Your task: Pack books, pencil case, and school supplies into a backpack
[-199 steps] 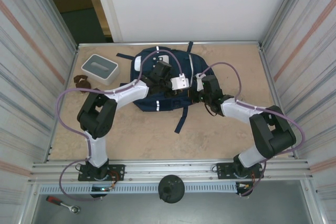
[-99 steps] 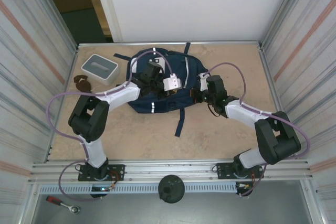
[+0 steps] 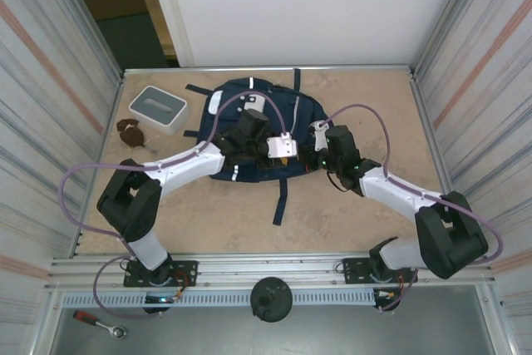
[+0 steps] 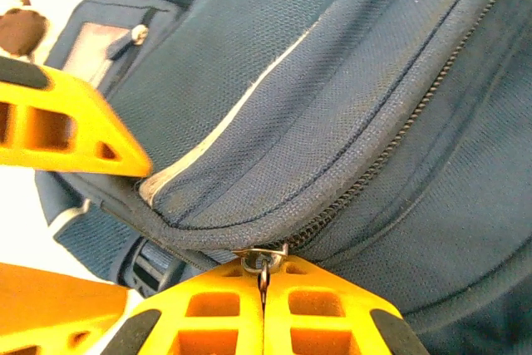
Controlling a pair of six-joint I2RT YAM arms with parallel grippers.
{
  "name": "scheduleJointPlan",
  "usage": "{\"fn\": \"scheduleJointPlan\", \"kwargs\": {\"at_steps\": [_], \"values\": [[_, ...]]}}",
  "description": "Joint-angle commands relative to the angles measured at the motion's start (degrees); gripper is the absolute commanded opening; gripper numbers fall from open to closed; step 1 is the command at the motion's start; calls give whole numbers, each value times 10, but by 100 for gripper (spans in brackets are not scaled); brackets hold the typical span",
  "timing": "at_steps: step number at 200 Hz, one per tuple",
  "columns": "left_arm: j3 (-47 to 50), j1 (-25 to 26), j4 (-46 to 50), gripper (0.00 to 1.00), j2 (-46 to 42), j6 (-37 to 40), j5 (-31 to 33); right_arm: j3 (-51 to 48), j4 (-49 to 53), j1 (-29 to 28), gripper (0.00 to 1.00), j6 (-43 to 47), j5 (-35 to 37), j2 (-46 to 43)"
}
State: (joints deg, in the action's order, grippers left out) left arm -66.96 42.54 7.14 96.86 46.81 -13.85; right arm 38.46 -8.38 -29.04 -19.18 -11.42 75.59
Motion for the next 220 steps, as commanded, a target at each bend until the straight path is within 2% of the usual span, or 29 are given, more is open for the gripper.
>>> {"fn": "scheduleJointPlan", "kwargs": {"at_steps": [1, 28, 42, 55, 91, 103, 119, 146, 166, 181, 198, 220], "values": [[-23, 2, -8, 43, 17, 29, 45, -5, -4, -10, 0, -23, -18, -43], [-39, 5, -4, 21, 32, 30, 35, -21, -5, -19, 0, -34, -12, -67], [-33, 4, -6, 7, 21, 27, 15, -25, 19, -19, 0, -30, 16, -73], [-11, -1, -17, 1, -1, 26, -17, -24, 58, -12, 0, -23, 52, -78], [66, -53, -70, 0, -74, 13, -172, -16, 130, 68, 0, -15, 79, -84], [90, -72, -87, 0, -90, 9, -206, -9, 142, 77, 0, -5, 87, -81], [111, -94, -100, 0, -98, 8, -221, -1, 139, 74, 0, 7, 77, -79], [127, -125, -101, 0, -87, -1, -206, 4, 115, 55, 0, 17, 42, -76], [134, -137, -101, 9, -87, -27, -186, 1, 96, 36, 0, 17, 10, -78], [135, -128, -91, 29, -103, -62, -190, 4, 90, 17, 0, 13, 3, -81], [146, -99, -87, 48, -135, -97, -156, 4, 81, 0, 0, 2, -6, -86], [162, -45, -99, 61, -173, -109, -82, 6, 76, -18, 0, -11, -8, -98]]}}
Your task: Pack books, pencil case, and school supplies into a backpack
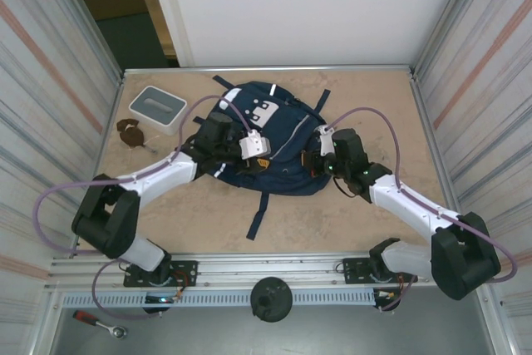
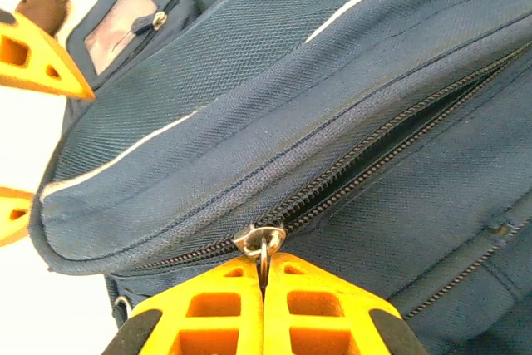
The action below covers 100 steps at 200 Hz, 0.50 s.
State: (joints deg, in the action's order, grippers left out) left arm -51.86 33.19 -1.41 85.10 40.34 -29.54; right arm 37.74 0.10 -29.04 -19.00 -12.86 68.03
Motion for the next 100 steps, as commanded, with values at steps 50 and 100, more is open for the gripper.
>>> {"fn": "scheduleJointPlan", "kwargs": {"at_steps": [50, 100], "values": [[-52, 125, 35, 62, 2, -67, 169, 11, -24, -50, 0, -37, 6, -51], [-83, 118, 46, 9, 40, -62, 177, 2, -4, -65, 0, -30, 32, -66]]}}
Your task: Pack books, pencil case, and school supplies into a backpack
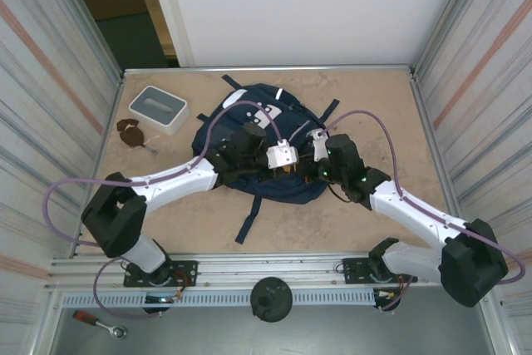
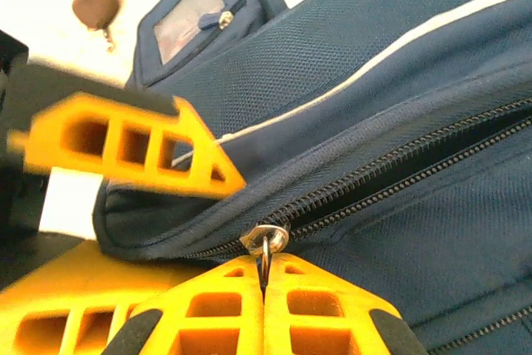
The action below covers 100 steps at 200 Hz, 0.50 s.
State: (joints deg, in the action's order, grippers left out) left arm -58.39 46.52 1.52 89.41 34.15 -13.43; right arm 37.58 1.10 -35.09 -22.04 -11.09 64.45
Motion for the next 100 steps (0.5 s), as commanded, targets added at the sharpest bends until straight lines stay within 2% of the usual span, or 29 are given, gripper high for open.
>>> {"fn": "scheduleJointPlan", "kwargs": {"at_steps": [1, 8, 40, 51, 75, 100], "values": [[-17, -16, 17, 7, -3, 1, 12, 4, -12, -4, 0, 2, 17, -30], [-7, -27, 11, 0, -18, 6, -17, 2, 6, 2, 0, 10, 35, -29], [114, -88, -88, 0, -112, 56, -234, 6, 77, 81, 0, 18, 73, -11], [135, -112, -98, 0, -131, 57, -282, 14, 92, 97, 0, 23, 95, 1], [145, -170, -70, 0, -141, 56, -343, 33, 96, 126, 0, 28, 111, 34], [153, -214, -61, 2, -136, 44, -318, 47, 59, 126, 0, 41, 65, 62]]}}
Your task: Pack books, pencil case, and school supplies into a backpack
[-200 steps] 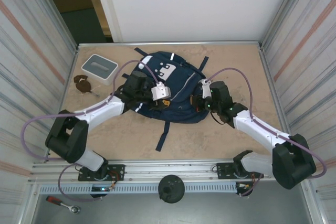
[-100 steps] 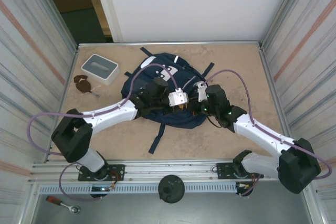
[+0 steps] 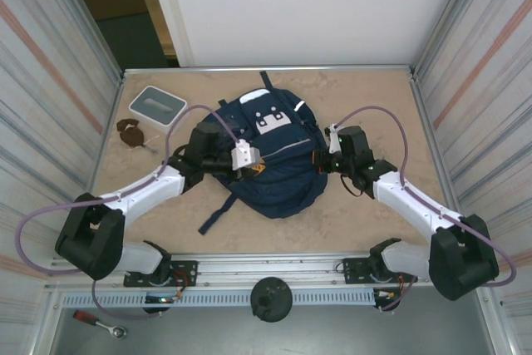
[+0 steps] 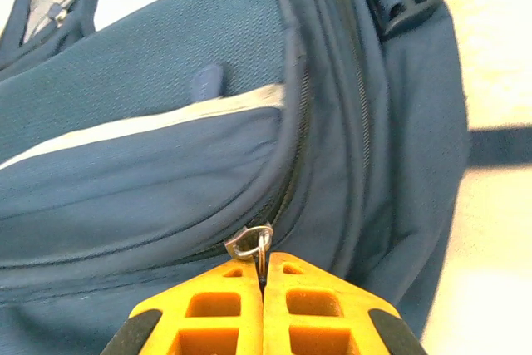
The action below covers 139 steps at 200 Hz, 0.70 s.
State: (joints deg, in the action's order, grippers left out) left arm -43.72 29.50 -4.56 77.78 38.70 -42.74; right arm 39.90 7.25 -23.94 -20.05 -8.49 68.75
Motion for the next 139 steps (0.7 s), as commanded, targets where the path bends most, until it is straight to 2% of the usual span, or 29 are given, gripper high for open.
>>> {"fn": "scheduleJointPlan", "kwargs": {"at_steps": [1, 8, 24, 37, 61, 85, 113, 123, 139], "values": [[7, -44, 1, 2, -19, -2, -21, 24, -4, 14, 0, 21, 37, 20], [4, -49, 9, 9, -14, -7, -1, 24, -15, 5, 0, 23, 26, 23], [-12, -46, 39, 35, -10, -32, 35, 24, -34, -19, 0, 26, 6, 23], [-28, -19, 69, 54, -21, -53, 86, 22, -42, -31, 0, 21, -6, 20], [-39, 65, 79, 64, -44, -45, 221, 19, -53, -52, 0, 2, -21, 9], [-73, 133, 93, 66, -15, -36, 323, 16, -58, -72, 0, -10, -21, -8], [-123, 163, 103, 62, 60, -22, 357, 11, -59, -88, 0, -19, -15, -29], [-133, 165, 99, 54, 82, -16, 355, 8, -59, -93, 0, -20, -15, -36], [-146, 163, 102, 33, 100, 0, 357, 6, -44, -94, 0, -8, -3, -44]]}}
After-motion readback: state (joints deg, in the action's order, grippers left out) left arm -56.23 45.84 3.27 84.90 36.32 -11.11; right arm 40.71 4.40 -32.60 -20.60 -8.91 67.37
